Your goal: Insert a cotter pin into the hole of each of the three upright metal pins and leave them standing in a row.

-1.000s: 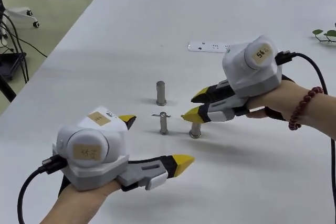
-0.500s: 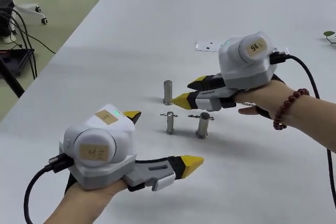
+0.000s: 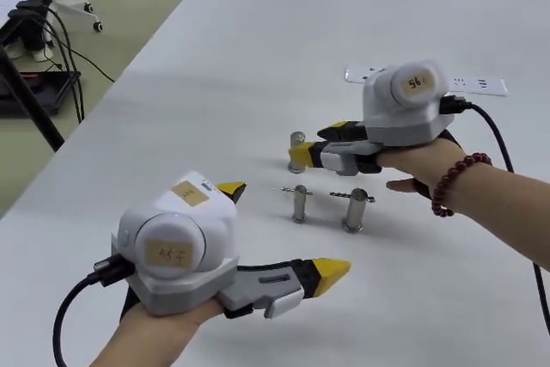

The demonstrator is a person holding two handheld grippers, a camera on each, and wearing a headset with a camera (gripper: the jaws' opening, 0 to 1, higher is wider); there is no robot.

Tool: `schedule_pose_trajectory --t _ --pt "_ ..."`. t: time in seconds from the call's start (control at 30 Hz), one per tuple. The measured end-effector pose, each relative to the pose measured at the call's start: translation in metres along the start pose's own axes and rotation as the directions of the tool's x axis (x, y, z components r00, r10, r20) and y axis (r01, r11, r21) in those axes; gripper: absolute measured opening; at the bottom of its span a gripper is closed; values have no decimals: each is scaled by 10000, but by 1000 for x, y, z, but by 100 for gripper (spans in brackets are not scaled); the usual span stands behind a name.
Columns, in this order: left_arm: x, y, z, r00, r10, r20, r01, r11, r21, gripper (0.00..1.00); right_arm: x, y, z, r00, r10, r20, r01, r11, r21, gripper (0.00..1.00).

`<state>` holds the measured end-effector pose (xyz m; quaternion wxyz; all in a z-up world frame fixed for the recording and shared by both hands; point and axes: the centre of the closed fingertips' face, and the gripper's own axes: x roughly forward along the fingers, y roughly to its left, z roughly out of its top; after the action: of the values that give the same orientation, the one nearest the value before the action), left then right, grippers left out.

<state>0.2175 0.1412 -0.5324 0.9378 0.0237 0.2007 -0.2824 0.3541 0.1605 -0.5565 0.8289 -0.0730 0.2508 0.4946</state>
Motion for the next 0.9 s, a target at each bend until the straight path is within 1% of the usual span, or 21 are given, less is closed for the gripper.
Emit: schedule_pose_trajectory --t 0.07,0.2,0.37,0.43,0.53,0.6,0.63,0.7,0.77,0.8,0.83,0.9 --pt "1 -1 0 10000 -28 -22 28 10000 25 91 3 -3 -1 10000 -18 28 18 9998 218 27" --pt "3 -3 1 10000 -50 34 50 9999 101 91 11 -2 -1 9999 -43 116 41 9999 162 23" --pt "5 -6 -1 9999 -100 -17 100 9997 213 91 22 -3 -3 9998 -158 -71 158 9999 -35 19" --pt "6 -7 0 9999 -119 25 118 9997 231 91 25 -3 -3 9999 -139 -30 139 9999 19 19" --pt "6 -7 1 9999 -132 79 131 9997 217 91 30 -6 -2 9996 -255 -78 255 9997 32 17" --pt "5 -6 1 9999 -85 73 83 9997 238 91 32 -7 -3 9997 -233 -119 234 9997 94 16" --pt "5 -5 2 9999 -78 141 75 9996 263 90 33 -8 -4 9997 -226 -125 228 9997 122 16" --pt "5 -5 3 9998 -93 147 90 9998 190 90 34 -7 -5 9994 -197 -285 200 9997 114 14" --pt "5 -5 2 9999 -74 96 72 9998 200 90 36 -3 -6 9992 -141 -369 138 9999 -76 11" --pt "5 -4 1 10000 -65 75 64 9997 222 90 36 -3 -6 9990 -180 -399 174 9997 -152 11" --pt "5 -4 1 10000 -64 66 62 9997 229 90 36 -4 -6 9987 -157 -493 138 9991 -389 11" --pt "4 -3 2 10000 -24 70 23 9998 210 90 36 -5 -5 9984 -134 -553 111 9991 -413 10"
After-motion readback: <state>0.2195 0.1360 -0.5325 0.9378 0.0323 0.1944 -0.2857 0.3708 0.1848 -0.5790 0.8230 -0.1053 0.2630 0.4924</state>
